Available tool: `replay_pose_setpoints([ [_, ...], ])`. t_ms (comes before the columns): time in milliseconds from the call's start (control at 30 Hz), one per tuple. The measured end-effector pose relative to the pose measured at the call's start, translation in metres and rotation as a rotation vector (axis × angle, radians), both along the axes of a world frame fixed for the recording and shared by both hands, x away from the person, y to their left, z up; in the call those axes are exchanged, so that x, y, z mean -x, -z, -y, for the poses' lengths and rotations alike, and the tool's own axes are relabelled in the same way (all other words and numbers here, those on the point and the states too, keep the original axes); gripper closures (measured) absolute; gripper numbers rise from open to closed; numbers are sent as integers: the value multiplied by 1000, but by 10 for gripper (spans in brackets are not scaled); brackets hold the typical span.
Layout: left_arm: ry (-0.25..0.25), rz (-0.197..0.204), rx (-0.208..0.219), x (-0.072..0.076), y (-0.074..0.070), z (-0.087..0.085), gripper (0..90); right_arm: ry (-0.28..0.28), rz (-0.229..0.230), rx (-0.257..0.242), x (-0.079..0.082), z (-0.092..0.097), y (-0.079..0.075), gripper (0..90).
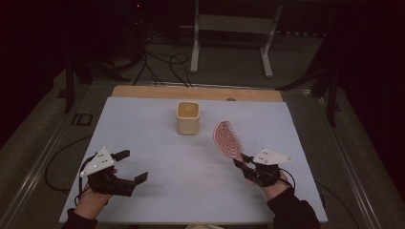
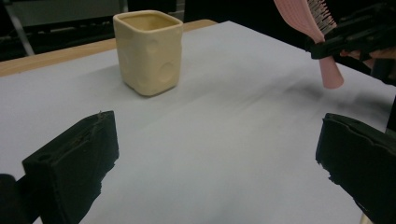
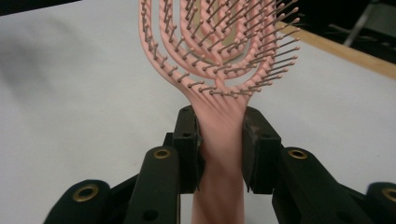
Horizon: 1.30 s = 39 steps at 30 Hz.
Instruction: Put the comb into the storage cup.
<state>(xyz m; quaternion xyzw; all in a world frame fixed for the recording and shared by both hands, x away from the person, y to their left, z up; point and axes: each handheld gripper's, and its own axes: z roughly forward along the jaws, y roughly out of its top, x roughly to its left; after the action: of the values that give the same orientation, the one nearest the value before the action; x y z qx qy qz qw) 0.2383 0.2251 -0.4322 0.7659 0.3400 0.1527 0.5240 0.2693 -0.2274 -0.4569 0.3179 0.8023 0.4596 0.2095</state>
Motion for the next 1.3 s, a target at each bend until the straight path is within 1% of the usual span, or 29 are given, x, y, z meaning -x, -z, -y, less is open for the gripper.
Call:
replay_pose_setpoints([
  [33,5,-2,1,-1,-3,1,1,3,-6,-2,0,0,0,707],
  [67,5,-2,1,-1,-3,1,1,3,-6,-2,0,0,0,707],
  [100,0,-8,-4,-2,-9,4,1,-4,-14,-6,-1,0,0,707],
  [133,4,-5,3,-3,-11,6,1,9,-5,-2,0,-1,0,707],
  [167,9,-7,1,-4,-14,7,1,0,-9,-1,-1,0,0,707],
  [233,14,-8,-2,-5,-19,11,1,10,2,-4,0,-1,0,707],
  [267,20,-7,2,-6,-22,13,1,5,-6,-5,0,-1,-1,707],
  [300,22,-6,-3,-7,-25,15,1,7,7,-1,0,-1,0,707],
  [333,30,-2,0,-8,-29,17,1,10,10,-2,0,-1,-1,707],
  [367,36,2,3,-9,-32,19,1,2,-1,-6,-1,-1,-1,707],
  [433,33,10,-3,-11,-39,23,1,13,7,-7,-1,-2,0,707],
  [467,27,16,-1,-12,-42,25,1,7,-2,-10,-1,-2,0,707],
  [533,0,42,-8,-14,-47,29,1,19,4,-17,0,-3,-1,707],
  [567,-8,50,-16,-15,-50,31,1,7,2,-18,-1,-2,-1,707],
  [633,-9,58,-19,-17,-55,35,1,12,8,-18,-1,-2,-1,707],
  [700,-3,55,-24,-19,-59,39,1,4,6,-19,-1,-2,-1,707],
  [833,7,38,-7,-24,-67,49,1,5,3,-31,-1,-2,-2,707],
  [867,7,38,-7,-24,-67,49,1,5,3,-31,-1,-2,-2,707],
  [900,13,34,-9,-27,-71,54,1,6,1,-36,-1,-3,-2,706],
  [933,13,30,-18,-28,-73,56,1,6,4,-31,-1,-3,-2,707],
  [1067,31,-5,0,-34,-80,65,1,6,-6,-33,-1,-3,-3,707],
  [1133,36,-25,8,-37,-83,70,1,9,-2,-31,-1,-3,-2,707],
  [1233,46,-46,19,-42,-86,77,1,10,0,-29,-1,-3,-3,707],
  [1300,55,-52,23,-45,-88,81,1,11,2,-30,-2,-2,-3,707],
])
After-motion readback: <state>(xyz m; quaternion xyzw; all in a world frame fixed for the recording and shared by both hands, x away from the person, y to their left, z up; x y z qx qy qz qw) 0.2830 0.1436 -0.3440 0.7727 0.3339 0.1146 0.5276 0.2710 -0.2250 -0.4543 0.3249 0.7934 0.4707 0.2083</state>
